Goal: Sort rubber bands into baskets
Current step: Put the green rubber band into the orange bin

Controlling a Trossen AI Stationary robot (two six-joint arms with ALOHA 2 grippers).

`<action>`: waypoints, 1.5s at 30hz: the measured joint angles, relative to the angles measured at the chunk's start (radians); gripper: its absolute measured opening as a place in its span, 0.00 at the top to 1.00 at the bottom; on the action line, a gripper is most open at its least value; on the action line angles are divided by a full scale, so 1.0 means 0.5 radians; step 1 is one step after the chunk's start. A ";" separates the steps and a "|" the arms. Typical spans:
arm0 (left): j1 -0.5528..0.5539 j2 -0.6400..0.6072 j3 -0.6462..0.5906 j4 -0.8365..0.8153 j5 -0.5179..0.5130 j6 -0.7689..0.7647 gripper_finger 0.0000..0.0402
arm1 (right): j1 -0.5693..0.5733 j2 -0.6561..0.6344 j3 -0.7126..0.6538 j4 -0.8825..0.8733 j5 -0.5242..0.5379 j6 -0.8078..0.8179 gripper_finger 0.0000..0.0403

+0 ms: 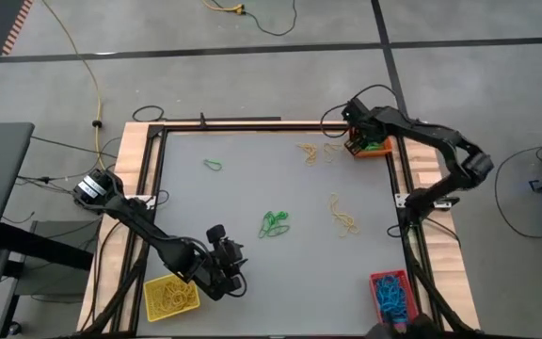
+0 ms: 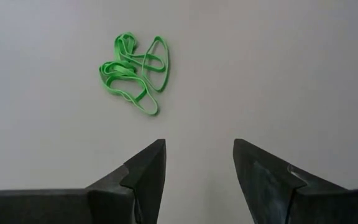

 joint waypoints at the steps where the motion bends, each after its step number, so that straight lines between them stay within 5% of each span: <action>1: 0.000 0.000 0.000 0.000 0.001 0.004 0.56 | 0.013 -0.039 0.000 0.000 0.000 0.009 0.44; 11: -0.042 0.000 0.000 -0.004 -0.001 -0.005 0.56 | 0.237 -0.306 0.000 0.011 -0.008 0.080 0.42; 26: -0.134 0.001 0.000 -0.013 -0.002 -0.009 0.56 | 0.849 -0.322 0.000 0.375 -0.013 0.181 0.42; 36: -0.270 0.001 0.001 -0.017 -0.003 -0.024 0.56 | 1.303 -0.120 0.002 0.978 -0.215 -0.039 0.42; 45: -0.380 0.001 0.001 -0.060 0.068 -0.123 0.56 | 1.384 0.258 0.002 1.504 -0.499 -0.083 0.42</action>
